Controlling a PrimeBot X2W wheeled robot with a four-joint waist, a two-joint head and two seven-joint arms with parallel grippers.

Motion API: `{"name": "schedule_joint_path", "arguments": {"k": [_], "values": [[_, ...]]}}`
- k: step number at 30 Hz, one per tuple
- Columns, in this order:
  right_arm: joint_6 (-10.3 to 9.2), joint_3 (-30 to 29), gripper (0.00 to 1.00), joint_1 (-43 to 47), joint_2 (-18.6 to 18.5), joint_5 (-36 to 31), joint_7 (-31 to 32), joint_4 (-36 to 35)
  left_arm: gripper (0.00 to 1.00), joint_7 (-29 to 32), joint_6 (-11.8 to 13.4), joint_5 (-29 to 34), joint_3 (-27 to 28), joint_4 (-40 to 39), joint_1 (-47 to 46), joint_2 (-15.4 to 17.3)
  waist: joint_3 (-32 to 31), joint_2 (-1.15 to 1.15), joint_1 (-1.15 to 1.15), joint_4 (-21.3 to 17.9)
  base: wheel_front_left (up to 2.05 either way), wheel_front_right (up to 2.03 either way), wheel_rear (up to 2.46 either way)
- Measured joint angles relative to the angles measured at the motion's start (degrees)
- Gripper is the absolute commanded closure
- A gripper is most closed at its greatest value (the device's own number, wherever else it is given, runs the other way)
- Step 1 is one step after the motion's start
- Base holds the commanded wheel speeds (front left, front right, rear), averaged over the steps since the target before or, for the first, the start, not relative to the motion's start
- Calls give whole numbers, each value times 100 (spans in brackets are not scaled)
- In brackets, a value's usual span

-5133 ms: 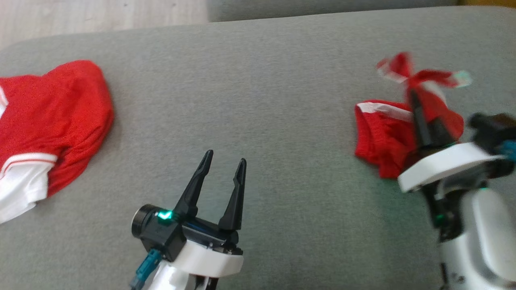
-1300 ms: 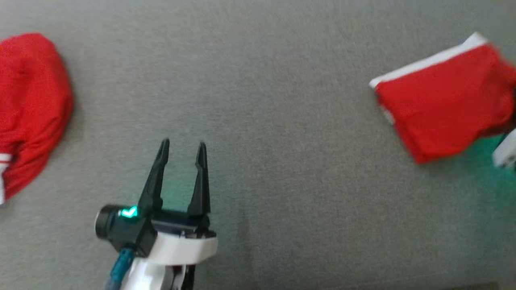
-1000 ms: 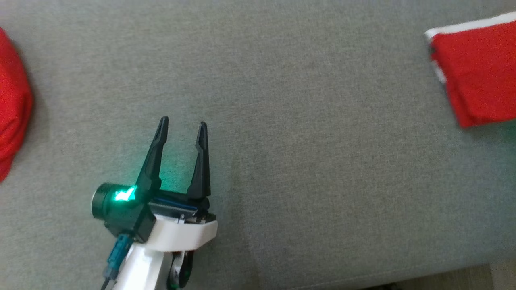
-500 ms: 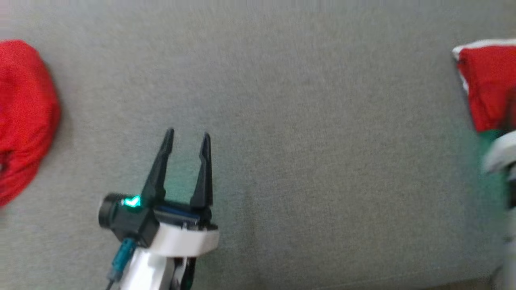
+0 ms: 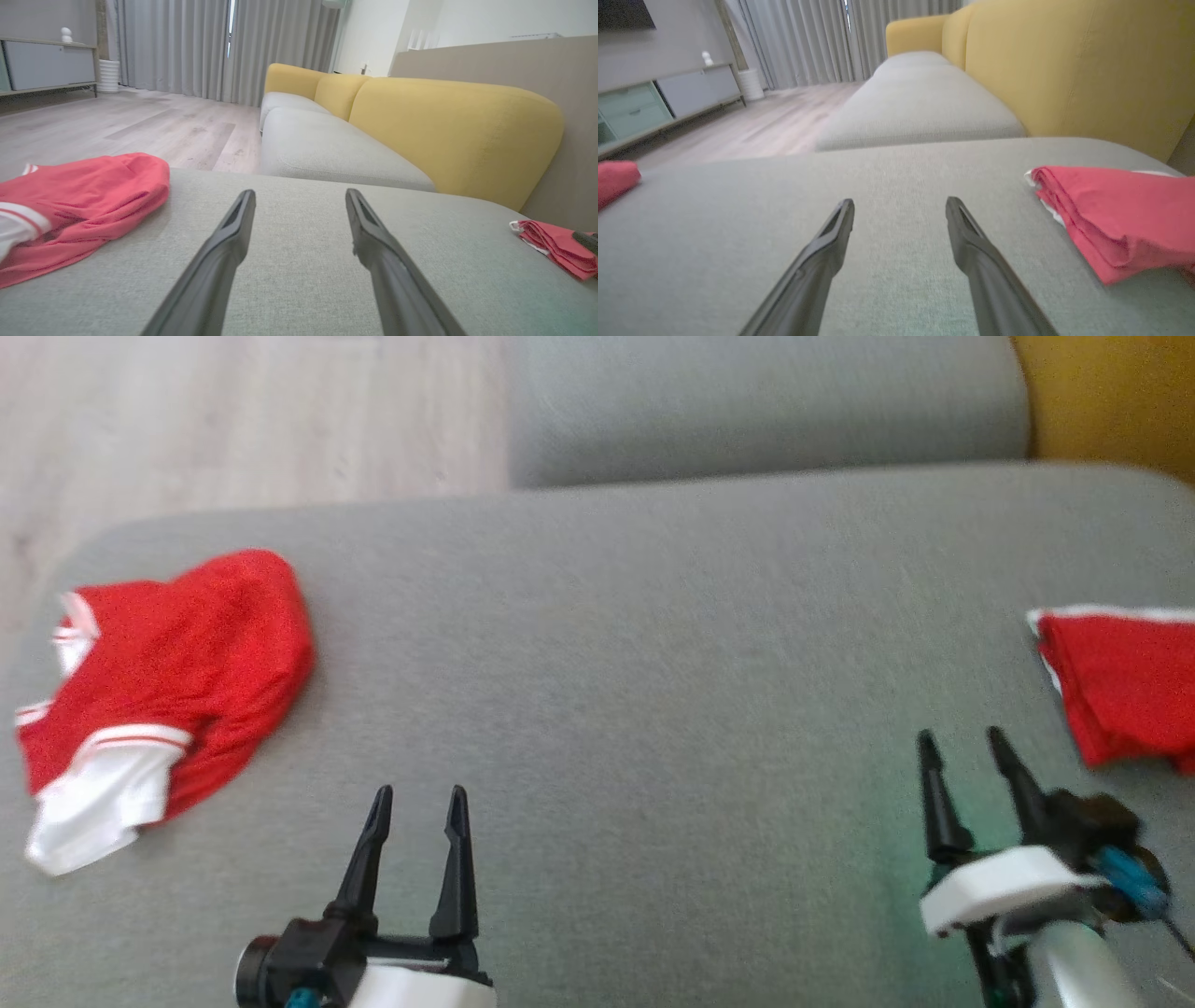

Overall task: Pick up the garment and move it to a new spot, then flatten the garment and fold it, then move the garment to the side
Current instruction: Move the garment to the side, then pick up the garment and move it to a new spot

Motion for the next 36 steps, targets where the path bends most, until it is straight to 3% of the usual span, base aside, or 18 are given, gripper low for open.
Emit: {"name": "schedule_joint_path", "arguments": {"k": [6,10,14,29,36], "values": [[0,-204,0,982,78,328,-14,-1568,0,-1,25,73,36,-74,82,1,-459,0,1,375,0,0,0],[0,-269,0,1699,120,333,-19,-2020,0,-1,24,318,110,-87,385,2,-595,0,2,523,0,0,0],[0,-281,0,2071,205,310,-18,-2142,0,0,8,438,185,-76,512,7,-618,0,2,530,0,0,0],[0,-186,0,2065,269,249,-18,-2215,0,0,-29,506,236,24,504,5,-607,0,3,554,0,0,0],[0,-291,0,2065,276,166,-18,-2282,0,0,26,441,344,-116,398,5,-526,0,3,970,0,0,0]]}}
